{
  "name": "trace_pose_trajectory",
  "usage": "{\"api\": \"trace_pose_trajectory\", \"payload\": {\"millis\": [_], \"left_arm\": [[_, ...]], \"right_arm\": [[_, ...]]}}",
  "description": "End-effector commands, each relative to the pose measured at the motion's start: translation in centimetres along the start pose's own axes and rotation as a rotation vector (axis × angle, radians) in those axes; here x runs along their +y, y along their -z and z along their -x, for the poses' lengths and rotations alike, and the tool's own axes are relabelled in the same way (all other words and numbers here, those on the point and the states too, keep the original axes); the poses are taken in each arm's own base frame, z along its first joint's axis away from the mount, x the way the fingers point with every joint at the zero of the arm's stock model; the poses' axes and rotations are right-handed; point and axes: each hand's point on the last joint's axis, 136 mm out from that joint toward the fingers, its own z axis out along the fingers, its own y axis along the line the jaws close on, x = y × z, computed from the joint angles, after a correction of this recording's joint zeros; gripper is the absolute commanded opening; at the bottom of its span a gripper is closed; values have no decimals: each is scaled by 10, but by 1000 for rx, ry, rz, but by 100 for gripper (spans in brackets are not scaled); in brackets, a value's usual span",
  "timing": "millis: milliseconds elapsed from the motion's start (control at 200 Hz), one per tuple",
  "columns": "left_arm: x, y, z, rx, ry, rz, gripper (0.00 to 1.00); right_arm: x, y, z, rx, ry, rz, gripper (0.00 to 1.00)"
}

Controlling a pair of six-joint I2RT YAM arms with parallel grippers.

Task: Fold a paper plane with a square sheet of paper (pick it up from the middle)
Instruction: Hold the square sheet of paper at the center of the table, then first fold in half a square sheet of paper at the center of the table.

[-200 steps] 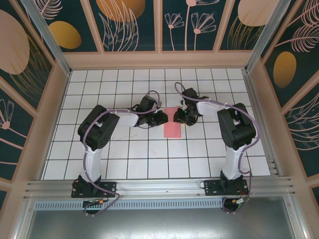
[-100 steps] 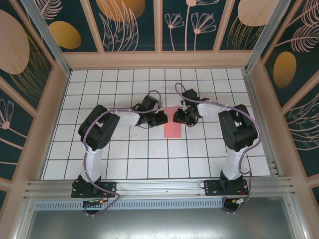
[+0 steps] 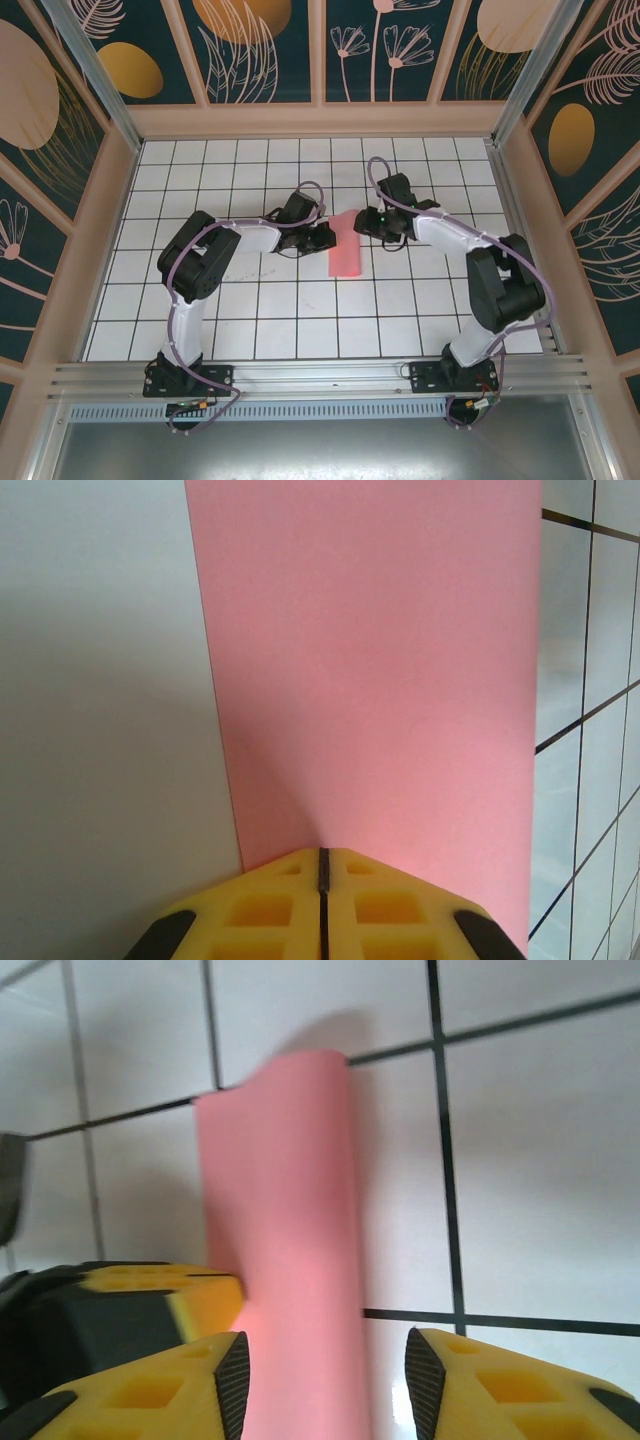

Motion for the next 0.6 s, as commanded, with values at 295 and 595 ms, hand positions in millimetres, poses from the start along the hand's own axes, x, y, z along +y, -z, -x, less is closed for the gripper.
{"api": "trace_pose_trajectory", "payload": {"millis": [295, 595], "left_arm": [[112, -27, -59, 115, 74, 339, 7], [114, -28, -60, 115, 80, 344, 5]], "right_arm": [[40, -27, -14, 51, -12, 146, 15], [31, -57, -27, 124, -18, 121, 2]]}}
